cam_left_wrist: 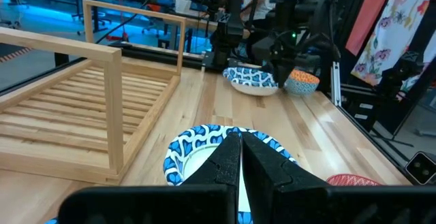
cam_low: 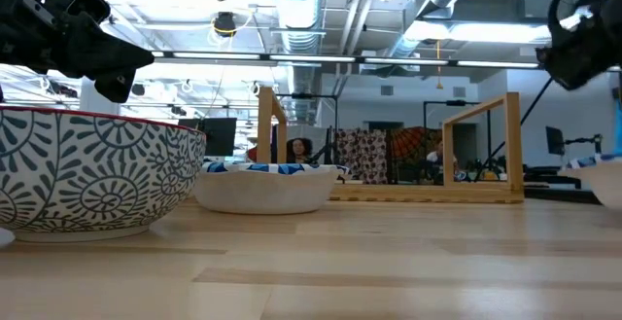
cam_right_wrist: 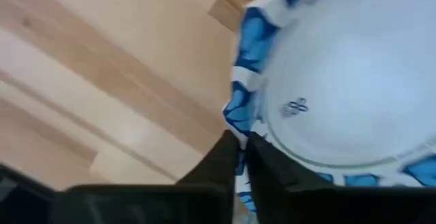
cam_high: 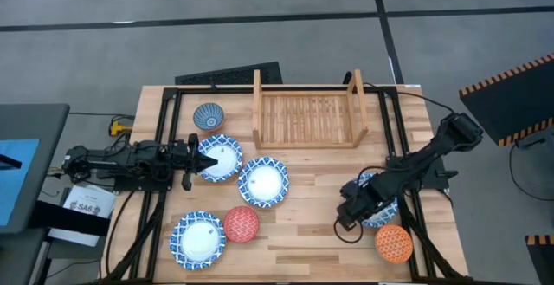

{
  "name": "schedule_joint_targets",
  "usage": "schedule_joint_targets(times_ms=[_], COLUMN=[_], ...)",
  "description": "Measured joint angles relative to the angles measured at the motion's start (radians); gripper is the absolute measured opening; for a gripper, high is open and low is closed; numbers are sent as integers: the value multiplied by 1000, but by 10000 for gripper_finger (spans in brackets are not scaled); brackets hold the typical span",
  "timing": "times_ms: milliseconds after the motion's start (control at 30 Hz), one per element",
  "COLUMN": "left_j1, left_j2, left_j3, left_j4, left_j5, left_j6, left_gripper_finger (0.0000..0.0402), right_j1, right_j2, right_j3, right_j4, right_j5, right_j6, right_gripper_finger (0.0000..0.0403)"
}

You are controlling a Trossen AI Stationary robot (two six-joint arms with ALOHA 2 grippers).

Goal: Place and stack bowls onto a shelf
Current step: Put the blue pattern large bowl on the shelf

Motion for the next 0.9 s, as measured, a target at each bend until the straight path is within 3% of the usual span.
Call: schedule_joint_targets(times_ms=[67, 333, 533, 733, 900], left_j1=[0, 0, 0, 0, 0], left_j2=[0, 0, 0, 0, 0], left_j3=[0, 0, 0, 0, 0], left_j4=[0, 0, 0, 0, 0], left_j5=[0, 0, 0, 0, 0], left_j6=[0, 0, 0, 0, 0], left_gripper_finger=[0, 0, 0, 0, 0], right_j1=[-8, -64, -146, -308, -443], right_j2=[-15, -33, -31, -31, -19], right_j3=[22, 126, 336, 516, 610], right_j4=[-12, -11, 21, 15, -109], right_j5=[0, 0, 1, 5, 114], right_j6=[-34, -182, -526, -888, -1238], right_gripper_finger=[19, 19, 19, 19, 19])
